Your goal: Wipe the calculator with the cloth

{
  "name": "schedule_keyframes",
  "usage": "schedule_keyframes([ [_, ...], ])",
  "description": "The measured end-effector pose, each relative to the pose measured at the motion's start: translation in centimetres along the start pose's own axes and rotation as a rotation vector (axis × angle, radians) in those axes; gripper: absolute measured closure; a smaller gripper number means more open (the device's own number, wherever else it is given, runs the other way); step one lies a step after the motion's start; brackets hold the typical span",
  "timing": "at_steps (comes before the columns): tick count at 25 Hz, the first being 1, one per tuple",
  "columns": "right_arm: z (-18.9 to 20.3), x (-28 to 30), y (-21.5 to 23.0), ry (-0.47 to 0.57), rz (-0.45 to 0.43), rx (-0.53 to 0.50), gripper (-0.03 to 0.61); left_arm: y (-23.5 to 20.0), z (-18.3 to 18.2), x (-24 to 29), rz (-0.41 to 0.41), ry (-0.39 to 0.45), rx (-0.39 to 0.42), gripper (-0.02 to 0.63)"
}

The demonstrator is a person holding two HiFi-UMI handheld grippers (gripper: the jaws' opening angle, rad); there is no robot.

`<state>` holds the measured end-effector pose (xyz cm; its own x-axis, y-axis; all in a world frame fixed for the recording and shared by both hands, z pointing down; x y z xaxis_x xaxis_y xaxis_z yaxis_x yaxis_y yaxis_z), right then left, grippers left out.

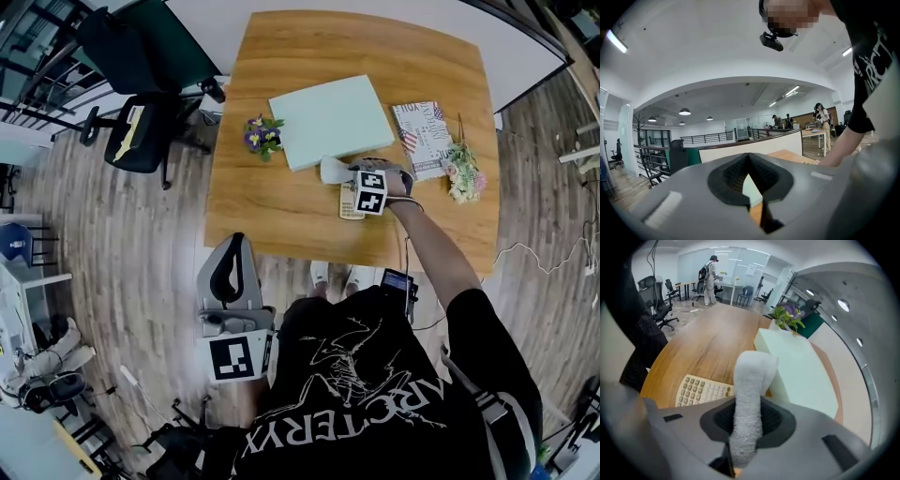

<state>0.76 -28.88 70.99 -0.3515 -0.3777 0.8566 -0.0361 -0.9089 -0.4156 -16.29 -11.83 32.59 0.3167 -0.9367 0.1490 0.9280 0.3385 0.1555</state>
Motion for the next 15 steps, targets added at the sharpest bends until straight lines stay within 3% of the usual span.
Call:
schedule_keyframes([
  [9,0.0,0.0,-0.6,0.022,-0.02,0.022,0.486,0.3,0.2,0.4,0.016,0.003,-0.007,0.604],
  [15,-0.8,-1.5,-3.7,0.044,-0.08,-0.004,0.486,1.4,-0.2,1.5,0.057,0.017,-0.005,0.604],
])
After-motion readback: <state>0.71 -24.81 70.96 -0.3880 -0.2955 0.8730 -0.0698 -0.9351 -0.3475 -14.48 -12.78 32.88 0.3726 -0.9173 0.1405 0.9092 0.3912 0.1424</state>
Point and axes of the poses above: the fingertips, and each gripper's own axes: x forward along the fingers, y to its right, z out of its underside, the point moved 2 cm from there along -x, backward along the fingers, and after that the axes turned 6 degrees about z, right-handed, at the moved point
